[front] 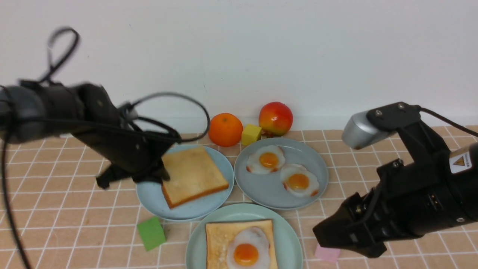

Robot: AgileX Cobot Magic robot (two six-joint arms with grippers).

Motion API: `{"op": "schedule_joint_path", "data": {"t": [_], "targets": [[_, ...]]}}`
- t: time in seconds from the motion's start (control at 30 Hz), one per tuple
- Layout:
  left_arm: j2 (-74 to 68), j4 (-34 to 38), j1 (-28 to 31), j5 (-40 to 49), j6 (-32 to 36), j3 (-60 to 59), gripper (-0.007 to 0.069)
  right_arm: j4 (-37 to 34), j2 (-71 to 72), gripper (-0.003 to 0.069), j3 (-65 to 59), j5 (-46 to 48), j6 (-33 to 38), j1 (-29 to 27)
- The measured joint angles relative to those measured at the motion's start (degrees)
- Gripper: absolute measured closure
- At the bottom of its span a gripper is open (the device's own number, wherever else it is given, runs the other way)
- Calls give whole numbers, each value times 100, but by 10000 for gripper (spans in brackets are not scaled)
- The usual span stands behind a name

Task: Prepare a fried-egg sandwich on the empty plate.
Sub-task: Use the left arm to place a slice of bread on the fried egg in the middle

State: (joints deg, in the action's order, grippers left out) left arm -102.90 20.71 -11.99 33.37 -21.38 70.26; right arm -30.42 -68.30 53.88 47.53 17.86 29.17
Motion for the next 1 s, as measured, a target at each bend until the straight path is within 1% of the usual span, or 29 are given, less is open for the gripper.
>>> {"op": "schedule_joint_path", "data": {"t": [0.1, 0.2, 0.23, 0.27, 0.33, 0.43, 0.5, 0.57, 0.8, 0.9, 1.0], "targets": [[501, 159, -68, 276, 750, -5, 607, 0, 0, 134, 0, 0, 0, 0], [934, 506, -372, 671, 1793, -88, 607, 0, 0, 134, 0, 0, 0, 0], [979, 566, -398, 690, 1848, -104, 607, 0, 0, 134, 0, 0, 0, 0], [1087, 778, -601, 777, 2138, -253, 607, 4, 0, 134, 0, 0, 0, 0], [1155, 1152, -949, 747, 2486, -576, 607, 11, 0, 134, 0, 0, 0, 0], [1088, 1421, -1306, 416, 2622, -1013, 607, 13, 0, 134, 0, 0, 0, 0], [996, 1511, -1441, 132, 2643, -1258, 607, 23, 0, 134, 0, 0, 0, 0], [858, 1581, -1472, -92, 2648, -1471, 607, 23, 0, 134, 0, 6, 0, 0], [373, 1657, -1472, -236, 2655, -1541, 606, 23, 0, 134, 0, 20, 0, 0], [341, 1615, -1472, -242, 2562, -1541, 589, 23, 7, 139, 0, 20, 0, 0], [366, 1478, -1472, -277, 2425, -1541, 543, 23, 14, 157, 0, 25, 0, 0]]}}
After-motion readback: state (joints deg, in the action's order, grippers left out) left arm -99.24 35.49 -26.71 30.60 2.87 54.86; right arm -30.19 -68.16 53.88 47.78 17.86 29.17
